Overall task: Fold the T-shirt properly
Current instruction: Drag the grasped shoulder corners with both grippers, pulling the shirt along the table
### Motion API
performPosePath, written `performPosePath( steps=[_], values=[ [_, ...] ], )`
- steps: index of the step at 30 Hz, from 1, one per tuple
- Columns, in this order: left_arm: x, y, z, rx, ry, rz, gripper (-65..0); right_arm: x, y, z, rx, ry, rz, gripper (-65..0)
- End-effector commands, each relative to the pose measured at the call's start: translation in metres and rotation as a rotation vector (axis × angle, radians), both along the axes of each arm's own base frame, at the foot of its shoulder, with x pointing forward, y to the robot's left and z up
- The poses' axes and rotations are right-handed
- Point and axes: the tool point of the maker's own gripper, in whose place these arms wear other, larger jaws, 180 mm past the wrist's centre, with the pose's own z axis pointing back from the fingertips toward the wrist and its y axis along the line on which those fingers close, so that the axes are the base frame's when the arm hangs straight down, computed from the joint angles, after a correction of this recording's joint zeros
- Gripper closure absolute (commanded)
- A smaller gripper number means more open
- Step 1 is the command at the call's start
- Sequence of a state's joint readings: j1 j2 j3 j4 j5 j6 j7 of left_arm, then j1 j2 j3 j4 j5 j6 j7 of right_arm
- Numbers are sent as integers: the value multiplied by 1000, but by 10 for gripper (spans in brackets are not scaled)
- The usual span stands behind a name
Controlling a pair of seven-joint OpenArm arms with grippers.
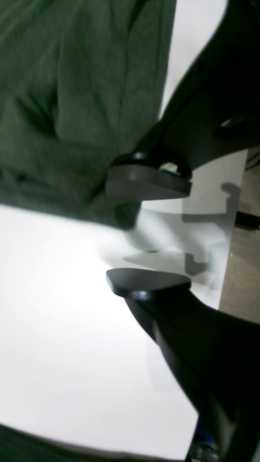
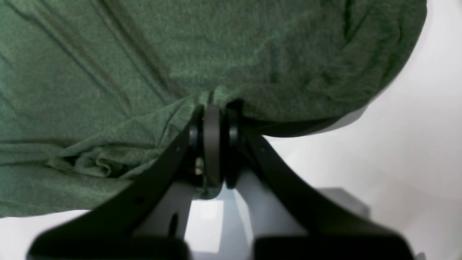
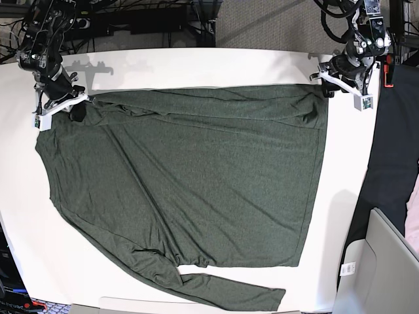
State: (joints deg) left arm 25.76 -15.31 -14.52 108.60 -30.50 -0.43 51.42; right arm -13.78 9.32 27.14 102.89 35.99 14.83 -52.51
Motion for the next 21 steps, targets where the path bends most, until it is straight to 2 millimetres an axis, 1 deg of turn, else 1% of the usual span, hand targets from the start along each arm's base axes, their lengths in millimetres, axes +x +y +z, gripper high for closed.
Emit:
performPosePath(
  steps=[1, 8, 10, 12, 14, 17, 19, 20, 21],
  values=[
    [-1, 0, 4, 3, -3, -6, -294, 7, -3, 13, -12, -50, 4, -5],
    [2, -14, -4, -46, 1, 9, -294, 8, -3, 13, -12, -51, 5, -5],
    [4, -15, -8, -56, 7, 18, -294, 7, -3, 13, -12, -50, 5, -5],
    [0, -16, -15, -67, 26, 26, -294, 7, -3, 13, -12, -50, 5, -5],
    [7, -25, -16, -82, 21, 4, -294, 7, -3, 13, -12, -50, 5, -5],
    [10, -30, -17, -89, 21, -9, -292, 7, -3, 13, -12, -50, 5, -5],
    [11, -39, -19, -107, 16, -18, -276, 7, -2, 13, -10, -50, 5, -5],
    [15, -42, -17, -112, 7, -19, -255, 7, -2, 13, -10, -50, 5, -5],
    [20, -46, -15, -120, -1, -25, -219, 7, -2, 13, -10, -50, 5, -5]
  ],
)
